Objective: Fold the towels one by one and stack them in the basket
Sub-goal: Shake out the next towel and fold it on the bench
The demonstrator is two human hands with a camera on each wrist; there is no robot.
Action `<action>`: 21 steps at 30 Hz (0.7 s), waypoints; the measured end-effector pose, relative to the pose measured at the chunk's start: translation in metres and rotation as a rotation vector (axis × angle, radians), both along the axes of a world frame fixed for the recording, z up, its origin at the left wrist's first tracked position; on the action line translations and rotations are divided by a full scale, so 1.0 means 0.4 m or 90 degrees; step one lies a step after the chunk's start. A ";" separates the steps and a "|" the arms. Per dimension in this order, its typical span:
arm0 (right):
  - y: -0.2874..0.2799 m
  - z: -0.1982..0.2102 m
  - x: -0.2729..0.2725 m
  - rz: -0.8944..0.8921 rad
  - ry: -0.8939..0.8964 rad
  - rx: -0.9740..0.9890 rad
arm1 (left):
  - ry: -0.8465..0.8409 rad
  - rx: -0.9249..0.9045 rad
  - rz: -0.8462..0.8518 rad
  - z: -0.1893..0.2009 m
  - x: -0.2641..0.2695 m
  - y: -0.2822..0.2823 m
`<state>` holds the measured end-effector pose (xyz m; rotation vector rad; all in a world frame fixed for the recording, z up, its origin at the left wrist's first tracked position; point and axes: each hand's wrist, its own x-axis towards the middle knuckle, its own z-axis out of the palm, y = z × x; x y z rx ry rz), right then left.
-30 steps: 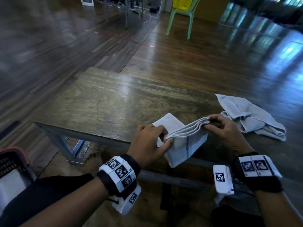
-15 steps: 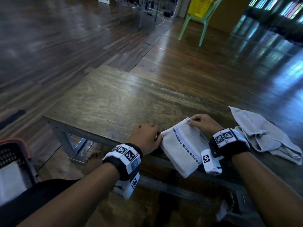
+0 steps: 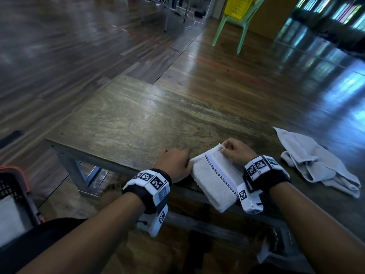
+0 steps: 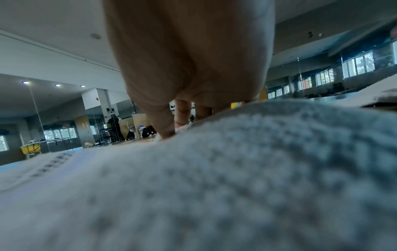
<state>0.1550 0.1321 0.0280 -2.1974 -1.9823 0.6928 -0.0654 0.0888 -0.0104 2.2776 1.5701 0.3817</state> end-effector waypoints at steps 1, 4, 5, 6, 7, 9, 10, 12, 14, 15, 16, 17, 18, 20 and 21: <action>-0.002 -0.001 -0.002 -0.006 -0.011 -0.006 | 0.002 -0.006 0.001 0.001 0.000 0.001; -0.013 0.005 -0.006 0.004 -0.062 -0.020 | 0.020 -0.044 0.001 0.011 0.003 0.011; -0.020 0.011 -0.005 0.012 -0.078 -0.027 | 0.029 -0.056 0.000 0.014 0.004 0.016; -0.025 0.015 0.000 0.015 -0.087 -0.040 | 0.040 -0.063 -0.002 0.017 0.004 0.021; -0.032 0.019 0.010 0.020 -0.088 -0.057 | 0.052 -0.062 -0.005 0.019 0.006 0.027; -0.049 0.022 0.039 0.030 -0.066 -0.100 | 0.070 -0.051 -0.007 0.021 0.009 0.038; -0.061 0.021 0.055 0.033 -0.051 -0.120 | 0.073 -0.047 -0.007 0.023 0.011 0.043; -0.088 0.016 0.079 0.047 -0.052 -0.133 | 0.075 -0.044 -0.015 0.028 0.019 0.052; -0.116 0.005 0.096 0.044 -0.071 -0.101 | 0.075 -0.046 -0.041 0.029 0.031 0.057; -0.129 0.000 0.100 0.038 -0.072 -0.072 | 0.070 -0.042 -0.055 0.027 0.037 0.057; -0.141 -0.006 0.103 0.030 -0.074 -0.046 | 0.062 -0.030 -0.072 0.025 0.041 0.055; -0.150 -0.012 0.103 0.022 -0.072 -0.020 | 0.053 -0.010 -0.090 0.021 0.046 0.053; -0.157 -0.018 0.103 0.016 -0.073 0.004 | 0.043 0.009 -0.110 0.018 0.048 0.049; -0.168 -0.023 0.097 0.028 -0.086 0.054 | 0.013 0.021 -0.129 0.013 0.050 0.045; -0.172 -0.024 0.093 0.048 -0.103 0.082 | -0.001 0.013 -0.125 0.011 0.049 0.045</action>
